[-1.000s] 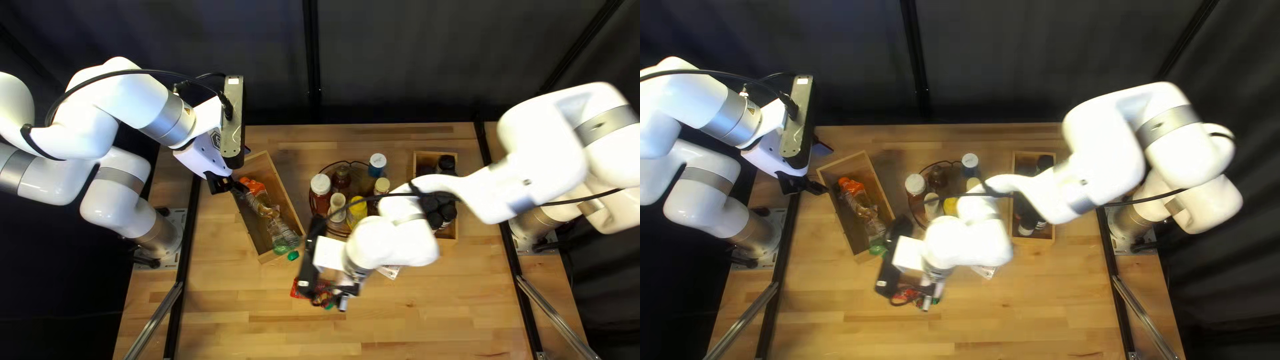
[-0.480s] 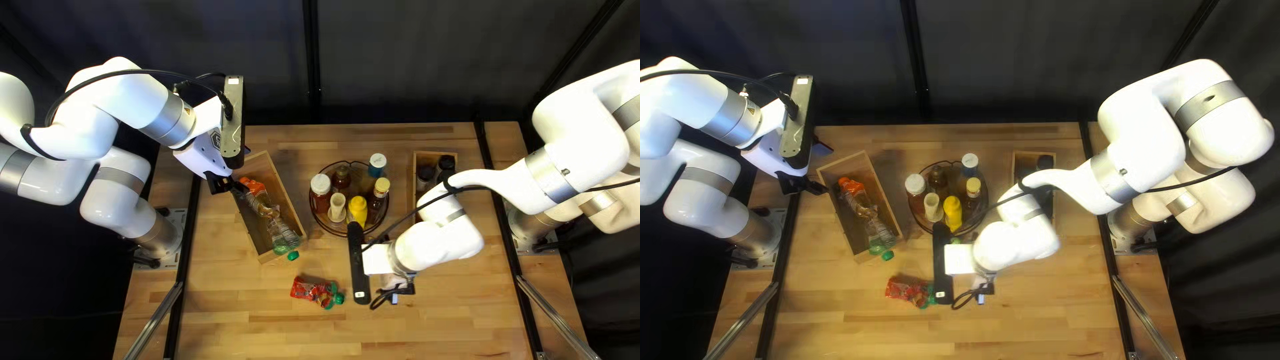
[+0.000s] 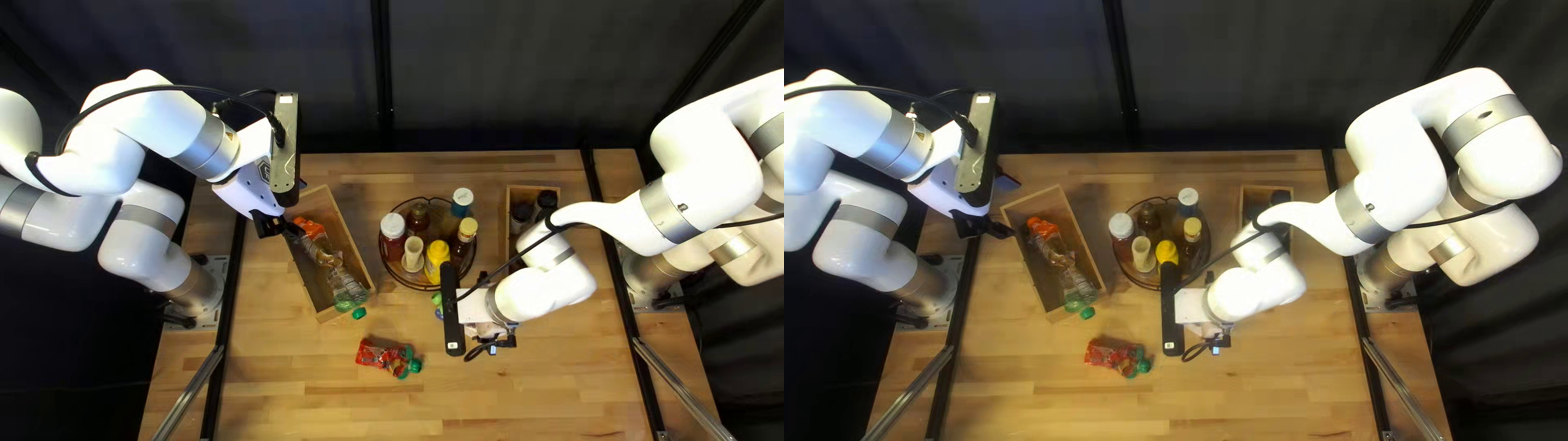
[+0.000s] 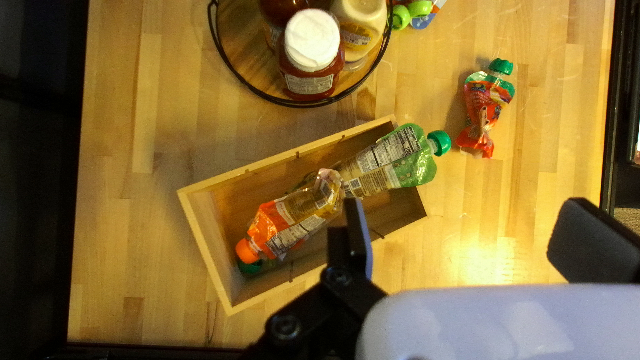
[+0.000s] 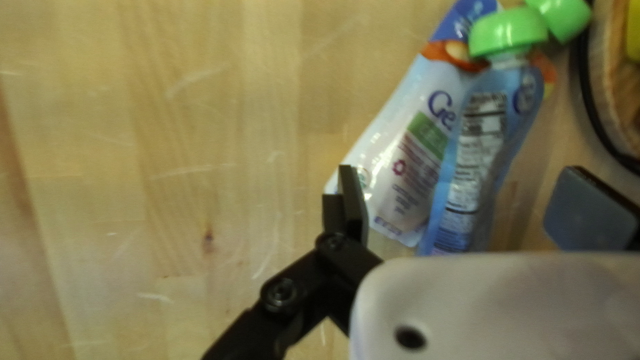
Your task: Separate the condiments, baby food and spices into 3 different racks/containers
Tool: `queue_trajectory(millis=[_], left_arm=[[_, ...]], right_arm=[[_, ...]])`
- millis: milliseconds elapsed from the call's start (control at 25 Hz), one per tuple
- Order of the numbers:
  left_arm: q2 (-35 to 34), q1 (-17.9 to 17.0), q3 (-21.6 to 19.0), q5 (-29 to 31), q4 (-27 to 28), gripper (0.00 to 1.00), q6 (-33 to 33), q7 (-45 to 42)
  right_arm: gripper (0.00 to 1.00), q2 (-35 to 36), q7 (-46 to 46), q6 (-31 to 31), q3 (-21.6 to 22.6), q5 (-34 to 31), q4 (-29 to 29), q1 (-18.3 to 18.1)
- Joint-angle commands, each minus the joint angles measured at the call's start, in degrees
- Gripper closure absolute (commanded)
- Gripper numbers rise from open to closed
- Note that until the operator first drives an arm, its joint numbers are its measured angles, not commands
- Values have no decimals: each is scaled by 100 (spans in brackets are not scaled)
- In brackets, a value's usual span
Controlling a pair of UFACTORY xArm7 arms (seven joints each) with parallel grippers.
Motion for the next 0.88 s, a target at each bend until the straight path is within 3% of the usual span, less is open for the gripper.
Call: queue_trajectory(millis=[40,80,160,480,720,880], left_arm=[[0,0,0,0,0,0,0,0],[0,0,0,0,0,0,0,0],[0,0,0,0,0,0,0,0],[0,0,0,0,0,0,0,0],[0,0,0,0,0,0,0,0],[0,0,0,0,0,0,0,0]], right_arm=[[77,82,94,-49,-44,-30,-43,-18],[96,98,104,-51,-46,-28,-40,-18],[100,134,115,-30,-39,-6,-14,-15],[100,121,98,271,128,95,308,136],[100,270,-102,782,396,276,1176,337],[100,575,-618,706,481,503,1656,169]])
